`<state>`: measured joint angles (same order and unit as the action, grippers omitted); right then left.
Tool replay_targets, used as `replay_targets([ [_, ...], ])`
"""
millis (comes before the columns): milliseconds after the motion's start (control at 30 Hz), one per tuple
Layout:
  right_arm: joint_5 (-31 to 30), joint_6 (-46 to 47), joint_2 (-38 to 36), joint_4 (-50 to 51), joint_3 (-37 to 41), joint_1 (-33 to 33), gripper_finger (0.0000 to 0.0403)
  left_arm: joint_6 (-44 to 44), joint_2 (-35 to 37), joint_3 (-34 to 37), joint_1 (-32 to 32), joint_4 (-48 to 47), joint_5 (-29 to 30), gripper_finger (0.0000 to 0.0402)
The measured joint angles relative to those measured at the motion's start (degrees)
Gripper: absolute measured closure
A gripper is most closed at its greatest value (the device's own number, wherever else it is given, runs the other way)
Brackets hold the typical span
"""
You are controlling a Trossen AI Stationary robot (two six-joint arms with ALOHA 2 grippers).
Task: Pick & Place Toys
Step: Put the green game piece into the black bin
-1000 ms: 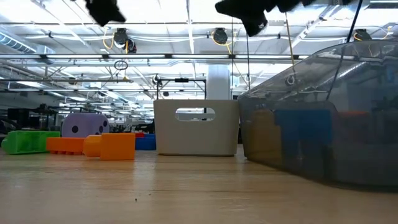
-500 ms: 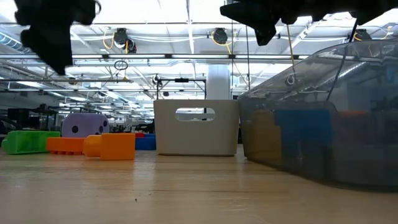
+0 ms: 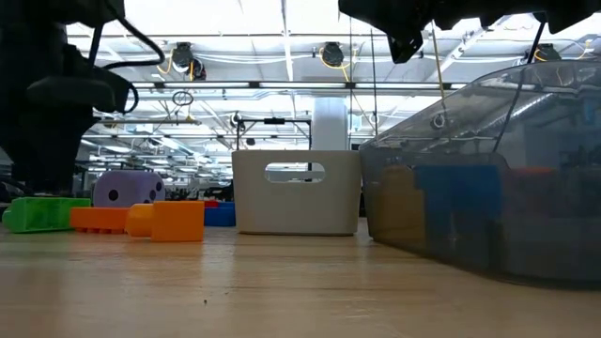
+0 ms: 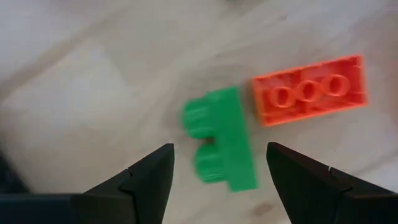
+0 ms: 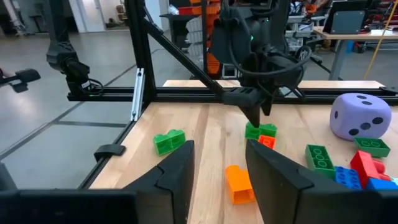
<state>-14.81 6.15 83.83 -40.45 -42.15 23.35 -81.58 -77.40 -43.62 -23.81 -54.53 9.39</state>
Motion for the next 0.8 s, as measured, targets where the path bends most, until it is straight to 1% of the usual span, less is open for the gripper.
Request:
replay_targets([
  [200,-0.02,0.00,0.00,-0.02,0.00,0.00,0.0268,0.58,0.06,2.63,0.00,5.46,-0.40,0.0137],
  [533,-0.04,0.00,0.00,0.00,-0.02,0.00,0.0269,-0.05,0.04,5.17,0.60,5.71,-0.55,0.0137],
  [800,-0.07,0.00,0.00,0.00,-0.07,0.00,0.0269,2.18,0.04,8.72,2.70,11.79,-2.34,0.0137],
])
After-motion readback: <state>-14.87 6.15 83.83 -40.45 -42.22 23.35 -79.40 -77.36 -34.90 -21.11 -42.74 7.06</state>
